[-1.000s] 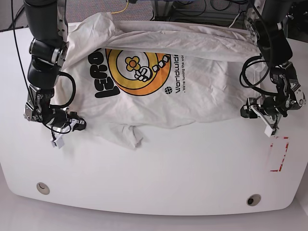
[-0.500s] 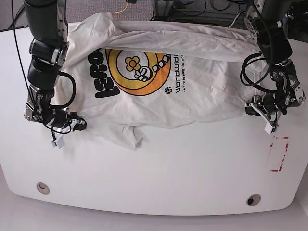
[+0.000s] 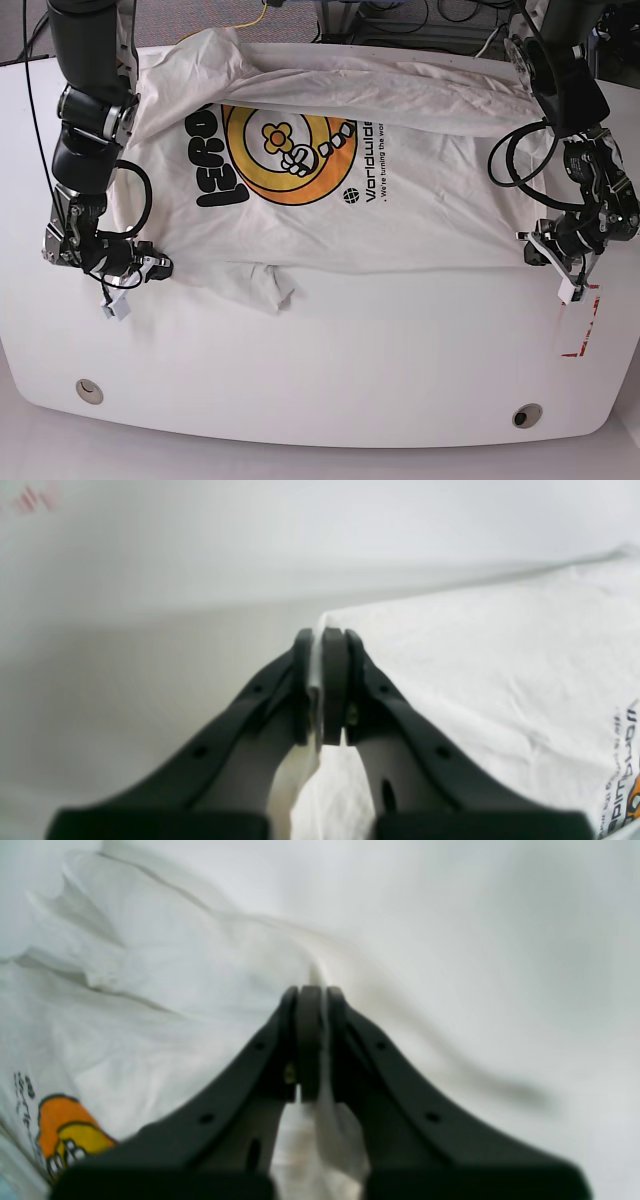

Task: Layout the t-shirt on the table in an organized manner, then fold the t-shirt properly
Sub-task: 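Close both grippers on the hem corners, then lift the hem with both grippers, fold it onto the shoulder edge, release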

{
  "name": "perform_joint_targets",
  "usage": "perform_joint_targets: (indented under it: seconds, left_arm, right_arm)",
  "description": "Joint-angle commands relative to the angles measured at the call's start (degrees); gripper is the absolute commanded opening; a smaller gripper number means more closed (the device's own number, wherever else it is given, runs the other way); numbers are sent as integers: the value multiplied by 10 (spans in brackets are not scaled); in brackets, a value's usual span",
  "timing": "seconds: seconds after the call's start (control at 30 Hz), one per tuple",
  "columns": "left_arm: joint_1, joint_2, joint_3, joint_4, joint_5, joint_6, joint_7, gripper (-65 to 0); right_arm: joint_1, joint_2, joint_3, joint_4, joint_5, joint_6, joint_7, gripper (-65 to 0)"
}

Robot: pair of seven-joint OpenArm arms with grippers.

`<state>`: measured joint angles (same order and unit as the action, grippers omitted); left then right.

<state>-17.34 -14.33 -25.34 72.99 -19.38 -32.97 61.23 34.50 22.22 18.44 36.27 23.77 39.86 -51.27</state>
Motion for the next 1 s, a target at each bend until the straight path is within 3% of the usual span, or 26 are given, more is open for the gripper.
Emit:
perform_joint_targets:
  seconds: [0.0,0.73,0.97]
  left_arm:
    - [-13,-8,-1,35,-7,0,-8,-635]
    - [-20,-8,-3,141,-9,-1,69,-632]
    - [1,-12,-3,170,-55,-1,73,-632]
  right_arm:
    - [20,15,3,58,9,1,-13,-650]
    - [2,12,4,236,10,1,-140,-650]
    - [-33,12,5,305,26,1,-180,-650]
